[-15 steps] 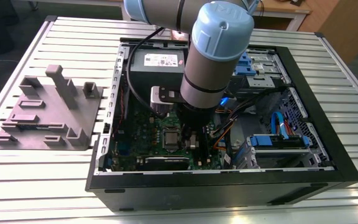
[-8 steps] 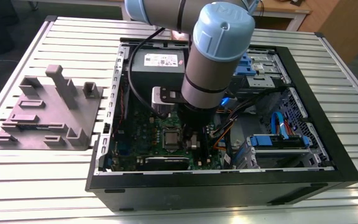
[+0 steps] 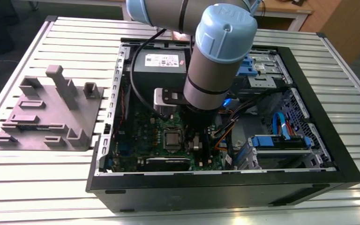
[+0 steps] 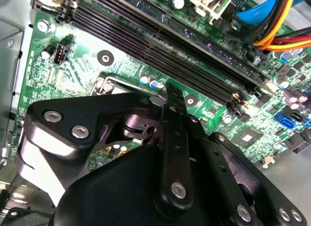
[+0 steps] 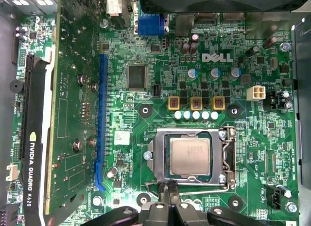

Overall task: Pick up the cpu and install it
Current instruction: 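Install the first cpu locking lever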

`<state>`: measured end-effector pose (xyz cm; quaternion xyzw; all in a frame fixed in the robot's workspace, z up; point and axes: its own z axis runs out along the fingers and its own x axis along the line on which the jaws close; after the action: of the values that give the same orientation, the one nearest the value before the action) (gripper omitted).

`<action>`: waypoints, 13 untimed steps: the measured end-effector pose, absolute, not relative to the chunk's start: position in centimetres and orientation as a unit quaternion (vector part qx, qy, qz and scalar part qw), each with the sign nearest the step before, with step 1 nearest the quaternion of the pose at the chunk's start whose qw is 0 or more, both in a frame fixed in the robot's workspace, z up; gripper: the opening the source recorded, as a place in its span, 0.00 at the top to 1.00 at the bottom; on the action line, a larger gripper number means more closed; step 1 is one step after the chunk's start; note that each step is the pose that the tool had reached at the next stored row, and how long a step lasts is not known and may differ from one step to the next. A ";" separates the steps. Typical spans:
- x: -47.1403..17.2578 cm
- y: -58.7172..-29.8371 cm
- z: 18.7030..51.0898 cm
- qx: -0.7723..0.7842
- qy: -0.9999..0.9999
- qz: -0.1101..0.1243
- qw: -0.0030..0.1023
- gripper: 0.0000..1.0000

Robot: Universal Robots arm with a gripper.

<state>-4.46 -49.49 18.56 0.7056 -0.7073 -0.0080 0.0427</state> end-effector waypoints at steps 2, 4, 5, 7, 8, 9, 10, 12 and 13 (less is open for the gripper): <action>-4.6 -49.5 18.6 0.706 -0.707 -0.008 0.043 0.90; -4.7 -49.5 18.6 0.706 -0.707 -0.008 0.043 0.90; -4.7 -49.5 18.6 0.706 -0.707 -0.008 0.043 0.90; -4.8 -49.5 18.7 0.706 -0.707 -0.008 0.042 0.90; -4.8 -49.5 18.8 0.706 -0.707 -0.008 0.042 0.90; -4.9 -49.5 18.9 0.706 -0.707 -0.008 0.043 0.90; -4.9 -49.5 19.0 0.706 -0.707 -0.008 0.043 0.90; -4.9 -49.5 19.2 0.706 -0.707 -0.009 0.043 0.90; -4.9 -49.5 19.4 0.706 -0.707 -0.009 0.043 0.90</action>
<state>-4.90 -49.48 19.39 0.7057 -0.7071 -0.0092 0.0433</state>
